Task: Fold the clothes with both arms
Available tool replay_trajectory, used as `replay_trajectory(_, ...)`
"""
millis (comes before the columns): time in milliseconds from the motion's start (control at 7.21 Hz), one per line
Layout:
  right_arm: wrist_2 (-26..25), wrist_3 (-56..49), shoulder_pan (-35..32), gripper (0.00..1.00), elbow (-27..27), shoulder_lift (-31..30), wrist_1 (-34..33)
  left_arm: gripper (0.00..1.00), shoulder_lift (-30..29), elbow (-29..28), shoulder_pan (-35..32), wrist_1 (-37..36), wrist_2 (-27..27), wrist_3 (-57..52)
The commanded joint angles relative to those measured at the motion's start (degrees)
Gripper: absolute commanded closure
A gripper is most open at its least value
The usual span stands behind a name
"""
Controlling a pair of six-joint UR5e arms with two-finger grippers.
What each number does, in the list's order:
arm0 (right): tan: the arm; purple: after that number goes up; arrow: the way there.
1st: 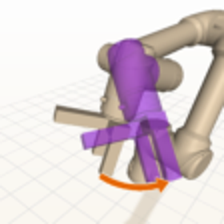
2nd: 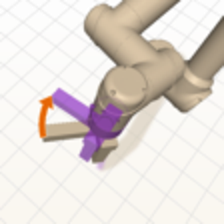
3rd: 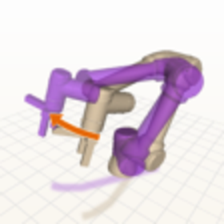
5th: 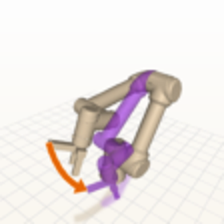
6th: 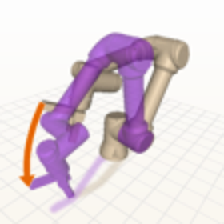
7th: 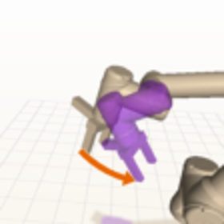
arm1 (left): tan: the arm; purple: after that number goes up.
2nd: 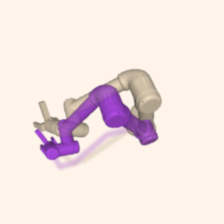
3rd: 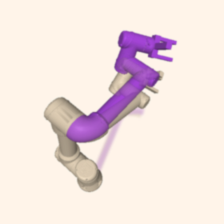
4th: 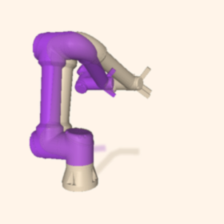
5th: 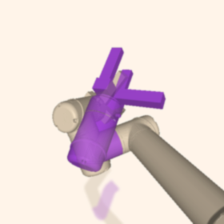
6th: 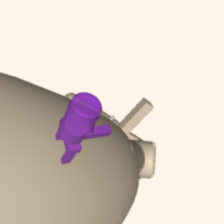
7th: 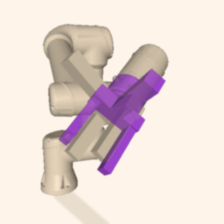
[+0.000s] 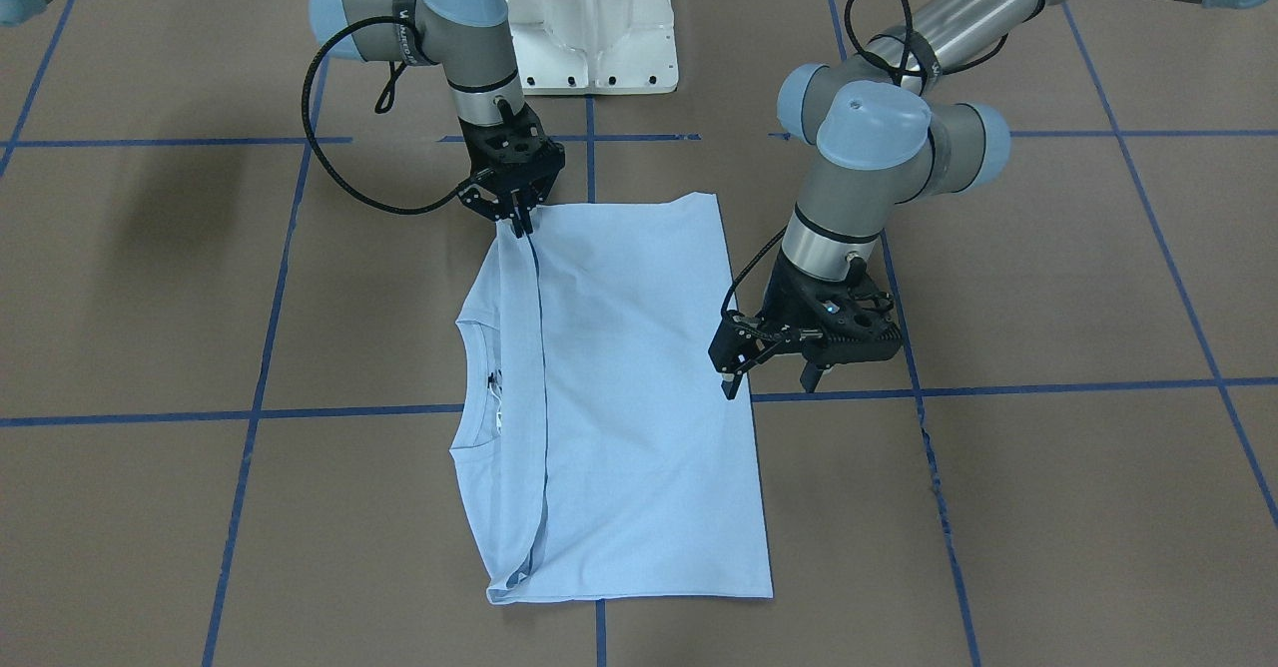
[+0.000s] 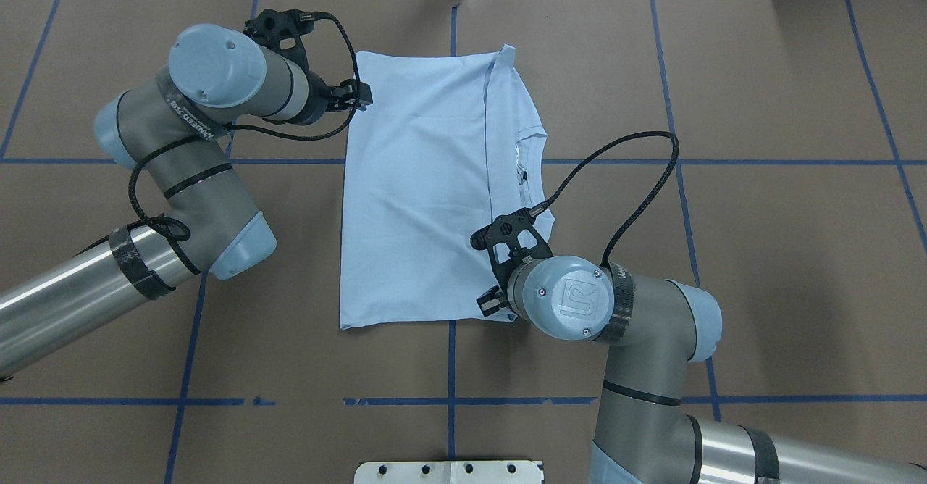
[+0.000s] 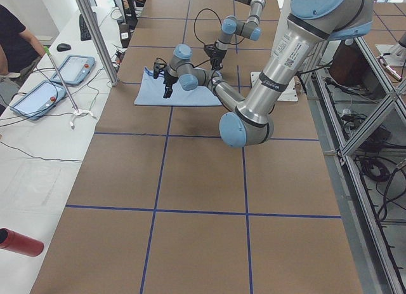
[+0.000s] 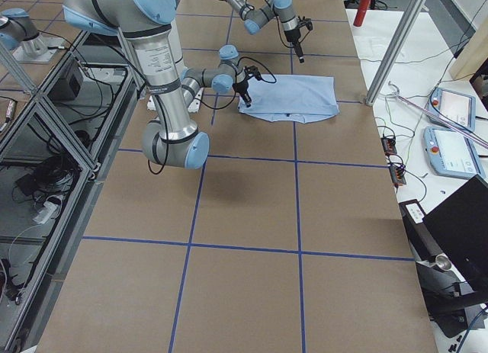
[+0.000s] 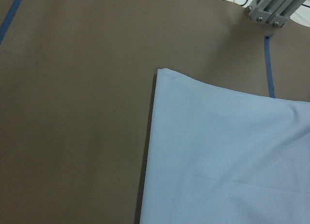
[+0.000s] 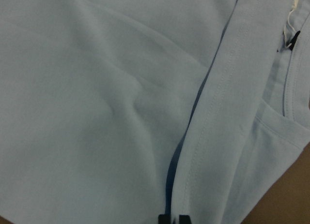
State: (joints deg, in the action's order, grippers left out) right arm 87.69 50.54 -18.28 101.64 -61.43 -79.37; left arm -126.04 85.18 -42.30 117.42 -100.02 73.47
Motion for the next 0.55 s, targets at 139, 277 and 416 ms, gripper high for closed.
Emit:
replay_trajectory(139,0.02,0.00,-0.27,1.00,0.66,-0.88,0.00,0.00,-0.09,-0.01,0.02,0.00,0.00,0.00)
replay_trajectory(277,0.02,0.00,-0.44,1.00,2.23,-2.36,-0.17,0.00,-0.09,-0.01,0.37,0.00,0.00,0.00)
replay_trajectory(416,0.55,0.00,-1.40,1.00,2.86,-2.64,-0.44,0.00,-0.09,-0.01,0.55,0.09,0.00,0.35)
